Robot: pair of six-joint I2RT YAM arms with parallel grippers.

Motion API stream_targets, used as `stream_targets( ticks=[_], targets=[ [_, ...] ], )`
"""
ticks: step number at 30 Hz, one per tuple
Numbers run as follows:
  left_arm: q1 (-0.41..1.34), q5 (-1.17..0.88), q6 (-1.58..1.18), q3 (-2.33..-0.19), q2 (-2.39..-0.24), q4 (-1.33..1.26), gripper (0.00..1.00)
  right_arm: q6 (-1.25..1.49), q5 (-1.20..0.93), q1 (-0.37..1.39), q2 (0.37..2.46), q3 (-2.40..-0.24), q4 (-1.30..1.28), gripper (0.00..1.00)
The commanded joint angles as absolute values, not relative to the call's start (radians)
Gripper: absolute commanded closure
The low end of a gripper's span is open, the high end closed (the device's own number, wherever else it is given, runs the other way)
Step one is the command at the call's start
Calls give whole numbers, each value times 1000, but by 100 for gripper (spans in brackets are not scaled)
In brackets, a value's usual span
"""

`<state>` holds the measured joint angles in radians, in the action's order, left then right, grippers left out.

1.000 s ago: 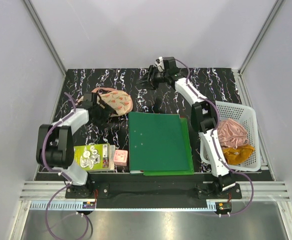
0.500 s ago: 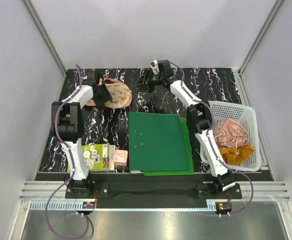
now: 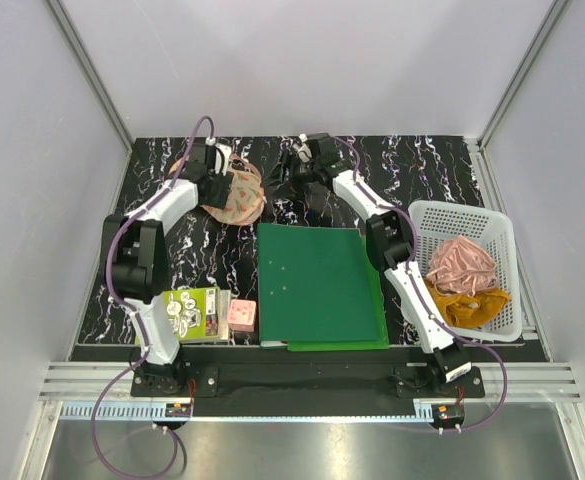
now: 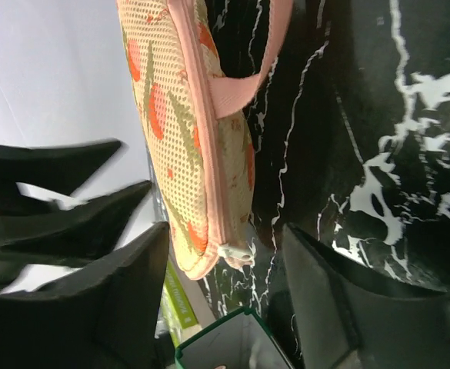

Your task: Place the bra in the laundry bag and zip it closed

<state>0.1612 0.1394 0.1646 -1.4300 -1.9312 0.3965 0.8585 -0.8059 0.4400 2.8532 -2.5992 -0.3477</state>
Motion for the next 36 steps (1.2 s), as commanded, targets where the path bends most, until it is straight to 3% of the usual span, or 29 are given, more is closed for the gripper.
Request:
stream_targets(
  ticks=[1, 4, 8, 16, 18, 20, 27, 31, 36],
  targets=[
    [123, 178, 87, -1489, -1796, 326, 33, 781, -786, 462, 2844, -2617, -330, 28],
    [83, 91, -167, -1520, -1781, 440, 27, 798, -787, 465, 2884, -2654, -313, 23],
    [64, -76, -405, -1418, -1726, 437, 26, 845, -792, 483, 2927, -2718, -287, 27],
    [23, -182, -649, -1252, -1689, 422, 27, 928, -781, 520, 2931, -2691, -161, 46],
    [0, -216, -751, -1229, -1718, 425, 27, 928, -776, 520, 2909, -2681, -161, 56],
    [-32, -245, -813, -1217, -1747, 423, 27, 927, -767, 520, 2858, -2626, -155, 58],
    [-38, -145, -827, -1368, -1903, 477, 27, 957, -772, 520, 2724, -2430, -109, 75],
    [-35, -133, -747, -1480, -2000, 488, 28, 992, -772, 535, 2642, -2271, -60, 79],
    [-5, -152, -645, -1629, -2075, 474, 30, 1141, -778, 554, 2543, -2073, 191, 82]
  ],
)
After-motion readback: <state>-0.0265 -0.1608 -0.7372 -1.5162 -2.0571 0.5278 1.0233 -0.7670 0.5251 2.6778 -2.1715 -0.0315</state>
